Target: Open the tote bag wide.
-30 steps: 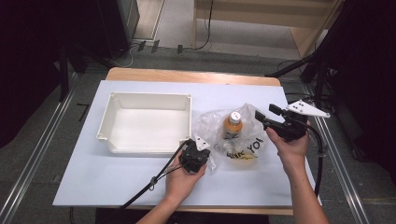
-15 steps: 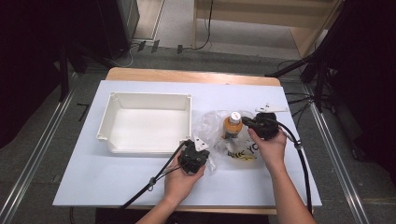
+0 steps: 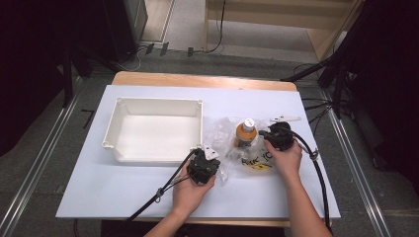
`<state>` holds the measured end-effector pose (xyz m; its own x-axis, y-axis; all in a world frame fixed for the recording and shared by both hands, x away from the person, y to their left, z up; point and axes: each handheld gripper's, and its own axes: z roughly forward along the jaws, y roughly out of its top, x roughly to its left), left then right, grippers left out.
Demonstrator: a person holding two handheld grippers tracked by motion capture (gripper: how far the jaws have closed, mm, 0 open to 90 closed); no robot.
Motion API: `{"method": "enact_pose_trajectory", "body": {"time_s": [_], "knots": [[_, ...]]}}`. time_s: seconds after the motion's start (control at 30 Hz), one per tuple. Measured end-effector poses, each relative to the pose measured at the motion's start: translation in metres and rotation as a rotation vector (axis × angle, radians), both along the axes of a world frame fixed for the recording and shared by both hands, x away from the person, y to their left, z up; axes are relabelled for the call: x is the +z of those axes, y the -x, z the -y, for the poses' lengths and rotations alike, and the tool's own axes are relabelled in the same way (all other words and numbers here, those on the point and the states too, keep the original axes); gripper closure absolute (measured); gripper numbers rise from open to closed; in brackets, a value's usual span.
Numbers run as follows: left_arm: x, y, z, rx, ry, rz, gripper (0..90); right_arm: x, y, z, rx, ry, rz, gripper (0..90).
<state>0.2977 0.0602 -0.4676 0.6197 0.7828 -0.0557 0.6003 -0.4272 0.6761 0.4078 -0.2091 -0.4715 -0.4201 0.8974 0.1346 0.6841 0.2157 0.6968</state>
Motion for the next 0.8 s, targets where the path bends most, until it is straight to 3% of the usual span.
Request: {"method": "enact_pose_trajectory", "body": {"time_s": [0.1, 0.23, 0.33, 0.4, 0.47, 0.57, 0.7, 0.8], "knots": [[0.000, 0.000, 0.000, 0.004, 0.005, -0.002, 90.0, -0.005, -0.002, 0.003, -0.022, -0.001, -0.025, 90.0], [0.000, 0.000, -0.001, 0.006, 0.008, -0.002, 90.0, -0.005, -0.001, 0.002, -0.014, 0.018, -0.017, 90.0], [0.002, 0.002, -0.001, 0.006, 0.017, 0.011, 90.0, -0.001, 0.005, 0.005, 0.016, -0.016, 0.031, 82.3], [0.005, 0.004, -0.003, 0.005, 0.034, 0.040, 90.0, 0.002, 0.008, 0.006, 0.015, -0.025, 0.045, 79.5], [0.010, 0.004, -0.004, 0.001, 0.049, 0.044, 90.0, 0.017, 0.018, 0.011, 0.013, -0.078, 0.099, 64.6], [0.007, 0.000, -0.005, -0.001, 0.031, 0.019, 90.0, 0.039, 0.030, 0.017, 0.010, -0.127, 0.160, 57.1], [0.002, -0.002, -0.004, 0.001, 0.014, -0.006, 90.0, 0.060, 0.048, 0.022, 0.015, -0.183, 0.223, 58.5], [0.001, -0.002, -0.003, 0.004, 0.010, -0.009, 90.0, 0.066, 0.066, 0.018, 0.031, -0.167, 0.244, 71.2]]}}
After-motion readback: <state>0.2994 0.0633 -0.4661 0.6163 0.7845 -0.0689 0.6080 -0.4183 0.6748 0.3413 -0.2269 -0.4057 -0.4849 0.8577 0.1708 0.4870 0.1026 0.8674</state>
